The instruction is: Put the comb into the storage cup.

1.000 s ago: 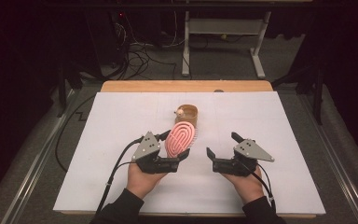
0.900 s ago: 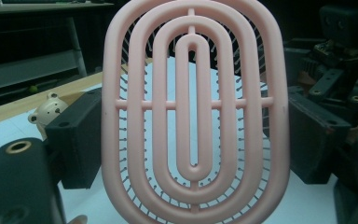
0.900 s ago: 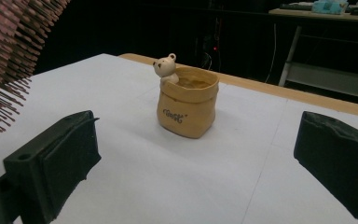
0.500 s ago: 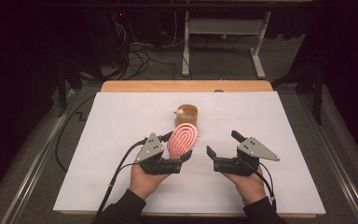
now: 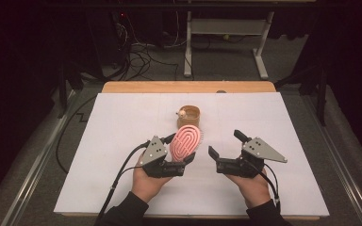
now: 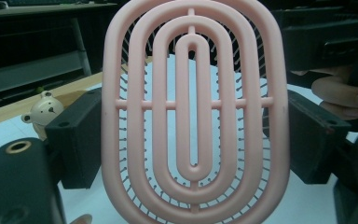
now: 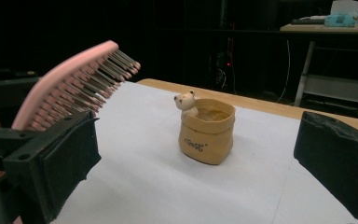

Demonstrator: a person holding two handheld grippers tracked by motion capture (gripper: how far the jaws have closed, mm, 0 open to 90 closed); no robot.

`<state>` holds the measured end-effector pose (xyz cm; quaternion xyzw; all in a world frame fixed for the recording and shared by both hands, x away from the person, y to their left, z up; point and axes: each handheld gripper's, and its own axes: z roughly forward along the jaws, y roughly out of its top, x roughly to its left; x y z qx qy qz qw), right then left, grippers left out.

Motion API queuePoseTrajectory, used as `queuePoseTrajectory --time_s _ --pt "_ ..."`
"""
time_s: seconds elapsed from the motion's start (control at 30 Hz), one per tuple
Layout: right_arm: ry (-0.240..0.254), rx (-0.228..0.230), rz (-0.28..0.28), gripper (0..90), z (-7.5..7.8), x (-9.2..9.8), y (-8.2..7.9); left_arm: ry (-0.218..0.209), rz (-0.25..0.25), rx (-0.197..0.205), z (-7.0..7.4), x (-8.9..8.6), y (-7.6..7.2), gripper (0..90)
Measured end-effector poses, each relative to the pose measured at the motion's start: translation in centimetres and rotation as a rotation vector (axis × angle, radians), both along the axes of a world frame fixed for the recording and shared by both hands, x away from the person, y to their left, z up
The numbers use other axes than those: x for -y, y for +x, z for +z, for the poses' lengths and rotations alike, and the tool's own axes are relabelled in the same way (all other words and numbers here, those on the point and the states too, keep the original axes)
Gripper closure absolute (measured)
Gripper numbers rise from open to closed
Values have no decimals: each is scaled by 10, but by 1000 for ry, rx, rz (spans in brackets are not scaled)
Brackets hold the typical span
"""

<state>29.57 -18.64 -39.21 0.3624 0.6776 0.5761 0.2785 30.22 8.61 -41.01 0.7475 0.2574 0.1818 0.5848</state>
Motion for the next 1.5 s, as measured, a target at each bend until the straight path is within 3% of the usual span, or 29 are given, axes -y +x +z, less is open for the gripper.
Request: queuePoseTrajectory --time_s 0.5,0.97,1.2,1.3,1.5 --pt "66 10 58 4 14 -8 -9 12 -4 8 -2 10 -4 183" --pt "101 -47 98 19 12 -21 -10 23 -31 22 -1 25 -12 183" --pt "121 -80 116 133 9 -24 -10 25 -31 30 -1 27 -15 183" --pt "116 -78 112 168 7 -24 -10 48 -27 31 -2 30 -15 183" --pt "151 -134 146 238 5 -23 -7 42 -30 28 -1 31 -16 183"
